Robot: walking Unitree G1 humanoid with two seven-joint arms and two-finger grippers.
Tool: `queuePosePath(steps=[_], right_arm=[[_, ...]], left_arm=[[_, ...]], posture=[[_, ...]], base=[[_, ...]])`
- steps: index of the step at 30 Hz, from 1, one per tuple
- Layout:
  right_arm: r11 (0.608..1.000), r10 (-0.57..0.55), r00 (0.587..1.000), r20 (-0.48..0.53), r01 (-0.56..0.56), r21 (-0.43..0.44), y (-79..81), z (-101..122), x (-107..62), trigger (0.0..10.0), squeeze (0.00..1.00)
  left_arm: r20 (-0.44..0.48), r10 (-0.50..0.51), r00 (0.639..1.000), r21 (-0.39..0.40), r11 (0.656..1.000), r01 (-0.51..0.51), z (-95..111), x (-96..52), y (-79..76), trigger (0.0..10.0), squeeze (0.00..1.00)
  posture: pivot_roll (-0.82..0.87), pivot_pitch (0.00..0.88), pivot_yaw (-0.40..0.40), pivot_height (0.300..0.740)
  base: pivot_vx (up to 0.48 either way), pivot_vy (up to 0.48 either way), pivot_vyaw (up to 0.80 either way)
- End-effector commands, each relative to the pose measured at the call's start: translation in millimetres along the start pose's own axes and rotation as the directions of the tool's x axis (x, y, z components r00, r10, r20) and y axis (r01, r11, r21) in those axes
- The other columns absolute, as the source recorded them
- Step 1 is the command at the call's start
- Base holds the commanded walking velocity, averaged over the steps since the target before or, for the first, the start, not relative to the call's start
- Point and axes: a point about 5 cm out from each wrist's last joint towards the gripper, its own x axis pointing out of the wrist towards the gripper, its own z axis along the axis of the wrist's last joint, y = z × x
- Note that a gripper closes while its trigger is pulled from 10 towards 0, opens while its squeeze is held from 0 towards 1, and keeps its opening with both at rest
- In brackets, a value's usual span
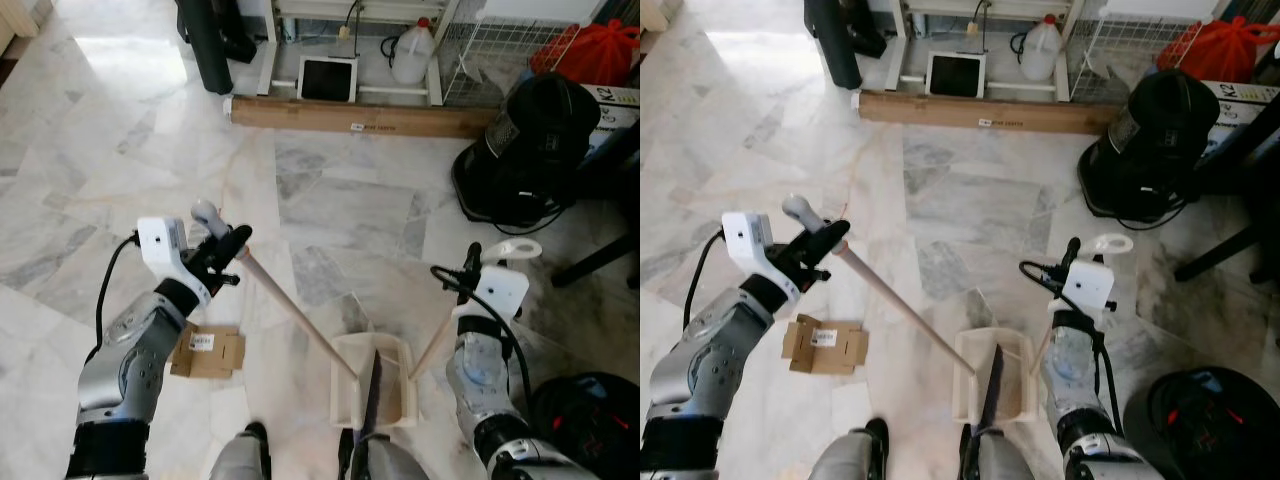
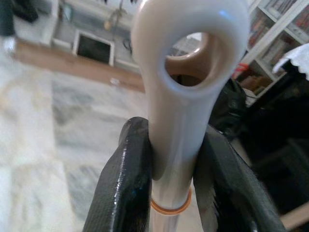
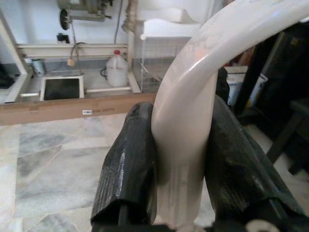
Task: Sweep floor
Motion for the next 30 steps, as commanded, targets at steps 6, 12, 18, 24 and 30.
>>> queuePosePath(steps=[6,12,18,24,30], right_arm=[[0.996,-0.066,0.996,-0.065,0.069,0.048,-15.0,-8,0.1,10.0,0.00],[0.993,-0.087,0.994,-0.062,0.091,0.071,-26.1,-6,3.0,10.0,0.00],[0.982,-0.126,0.990,-0.056,0.133,0.135,-31.8,-5,2.2,10.0,0.00],[0.981,-0.099,0.995,-0.010,0.099,0.164,-26.2,1,2.2,10.0,0.00],[0.975,-0.067,0.996,0.052,0.054,0.214,-17.7,13,4.7,10.0,0.00]], left_arm=[[0.151,0.057,0.987,0.233,0.968,-0.091,19,5.3,-2.9,10.0,0.00],[0.208,0.043,0.977,0.372,0.921,-0.120,9,15.7,-21.5,10.0,0.00],[0.164,0.049,0.985,0.437,0.892,-0.116,-16,18.6,-22.0,10.0,0.00],[0.172,0.065,0.983,0.481,0.865,-0.141,-24,21.8,-18.4,10.0,0.00],[0.194,0.080,0.978,0.456,0.875,-0.163,-27,28.6,-13.0,10.0,0.00]], posture=[[0.27,0.172,-0.078,0.740],[0.25,0.081,-0.101,0.740],[0.22,0.035,-0.111,0.740],[0.21,0.000,-0.109,0.740],[0.20,0.000,-0.083,0.740]], base=[[0.000,0.000,0.00],[0.000,0.000,0.00],[0.000,0.000,0.00],[0.000,0.000,0.00],[0.000,0.000,0.00]])
